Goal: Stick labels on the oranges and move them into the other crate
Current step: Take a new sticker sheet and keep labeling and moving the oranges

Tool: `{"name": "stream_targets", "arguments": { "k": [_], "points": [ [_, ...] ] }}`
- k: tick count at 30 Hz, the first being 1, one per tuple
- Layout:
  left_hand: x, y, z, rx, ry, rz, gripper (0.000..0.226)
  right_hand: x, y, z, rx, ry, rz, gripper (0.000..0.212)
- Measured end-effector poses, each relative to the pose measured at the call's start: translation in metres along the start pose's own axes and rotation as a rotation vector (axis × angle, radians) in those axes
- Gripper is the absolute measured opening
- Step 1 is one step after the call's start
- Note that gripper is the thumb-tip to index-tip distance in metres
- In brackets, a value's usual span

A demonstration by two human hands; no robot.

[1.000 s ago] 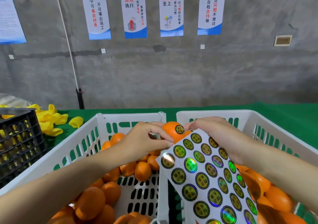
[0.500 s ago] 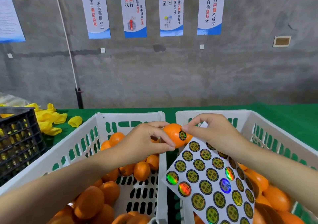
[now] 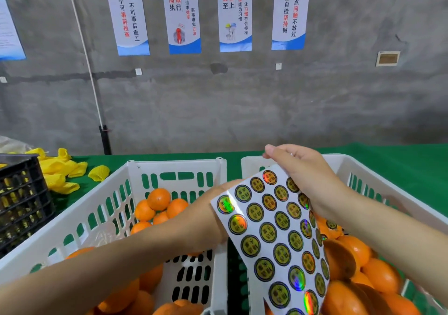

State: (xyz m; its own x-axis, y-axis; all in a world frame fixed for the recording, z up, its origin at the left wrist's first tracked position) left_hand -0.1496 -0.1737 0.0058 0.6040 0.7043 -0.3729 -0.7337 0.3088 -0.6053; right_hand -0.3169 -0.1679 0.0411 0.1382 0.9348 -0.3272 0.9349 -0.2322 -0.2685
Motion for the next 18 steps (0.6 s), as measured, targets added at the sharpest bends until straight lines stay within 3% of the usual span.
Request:
{"name": "stream_targets", "arguments": {
  "k": [4,7,9,11,15,18],
  "points": [
    [-0.005,0.000,0.015,0.122,-0.004,0.003,0.041,0.002,-0.002,0.009,-0.027,0.071,0.031,0.025],
    [-0.007,-0.020,0.015,0.498,-0.084,0.126,0.031,0.001,-0.003,0.011,0.033,0.072,0.052,0.025],
    [-0.010,-0.015,0.007,0.635,-0.174,0.074,0.031,0.001,0.000,0.007,0.084,0.030,0.026,0.022],
    [-0.007,-0.007,0.003,0.560,-0.235,-0.029,0.040,0.003,0.007,0.001,0.137,-0.030,-0.033,0.019],
    [0.001,0.018,0.006,0.484,-0.262,-0.300,0.037,0.006,0.019,-0.005,0.209,-0.147,-0.101,0.021],
    [0.003,0.021,0.006,0.466,-0.261,-0.348,0.026,0.003,0.017,-0.003,0.208,-0.159,-0.087,0.016]
  ]
}}
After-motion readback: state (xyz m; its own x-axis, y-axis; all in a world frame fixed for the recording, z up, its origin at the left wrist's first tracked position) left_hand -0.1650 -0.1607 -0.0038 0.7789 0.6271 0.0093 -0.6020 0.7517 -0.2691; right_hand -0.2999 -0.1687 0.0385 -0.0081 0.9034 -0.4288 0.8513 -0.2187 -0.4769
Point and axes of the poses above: each hand's wrist, its own x-axis away from the middle knuckle, its own y-axis out of the palm, z = x × y, the point moved 9 cm from there along -x, towards the middle knuckle, and after that the axes turned 3 degrees about x, right-handed, at the moved point
